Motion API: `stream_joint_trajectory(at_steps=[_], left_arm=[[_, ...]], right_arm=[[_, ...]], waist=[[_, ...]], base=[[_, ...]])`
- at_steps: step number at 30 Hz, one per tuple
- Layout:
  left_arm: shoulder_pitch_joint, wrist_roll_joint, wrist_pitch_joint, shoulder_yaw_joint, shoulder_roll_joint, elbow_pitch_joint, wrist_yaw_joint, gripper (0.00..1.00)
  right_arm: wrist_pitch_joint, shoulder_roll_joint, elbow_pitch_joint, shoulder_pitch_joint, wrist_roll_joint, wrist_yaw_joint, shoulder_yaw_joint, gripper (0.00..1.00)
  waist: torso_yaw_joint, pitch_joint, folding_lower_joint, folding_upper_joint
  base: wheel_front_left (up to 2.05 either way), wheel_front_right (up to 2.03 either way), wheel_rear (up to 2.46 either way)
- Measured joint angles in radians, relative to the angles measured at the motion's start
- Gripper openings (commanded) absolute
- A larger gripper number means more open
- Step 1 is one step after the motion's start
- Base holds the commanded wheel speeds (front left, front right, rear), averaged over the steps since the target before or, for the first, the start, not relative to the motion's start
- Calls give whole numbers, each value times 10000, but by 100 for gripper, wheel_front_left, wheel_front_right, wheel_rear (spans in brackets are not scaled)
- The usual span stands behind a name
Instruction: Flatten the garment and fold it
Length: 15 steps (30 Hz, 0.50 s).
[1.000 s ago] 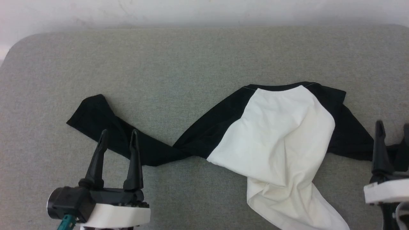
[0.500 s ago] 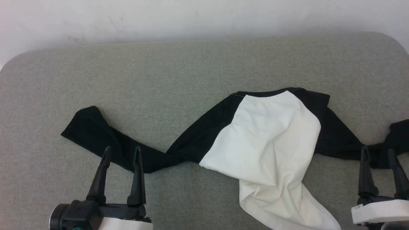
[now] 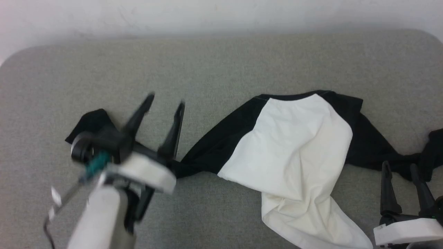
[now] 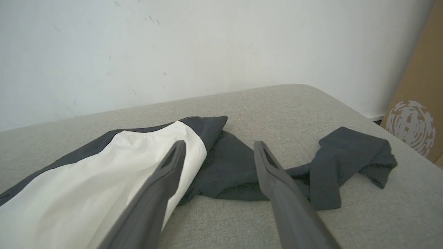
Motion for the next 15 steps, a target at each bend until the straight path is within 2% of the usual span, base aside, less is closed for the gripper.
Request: stream_joint_trajectory(at_steps=[5, 9, 12, 15], left_arm=[[-2398, -1712, 1931, -780, 571, 650, -12, 100], [-4091, -3382, 3898, -1430, 940, 1398, -13, 100], [-5122, -3990, 5164, -1835, 1244, 1868, -13, 100], [-5870, -4631, 6044, -1814, 1197, 2387, -13, 100]], right_arm=[[0, -2, 25, -215, 123, 0, 136, 100], [-2, -4, 29, -561, 138, 0, 182, 100], [-2, -4, 65, -833, 186, 0, 278, 100], [-2, -2, 128, -1072, 224, 0, 303, 100]], waist=[[-41, 534, 1, 0], [-102, 1089, 2, 0], [-192, 1518, 2, 0], [-336, 1917, 3, 0]], base=[[0, 0, 0], [0, 0, 0], [0, 0, 0], [0, 0, 0]])
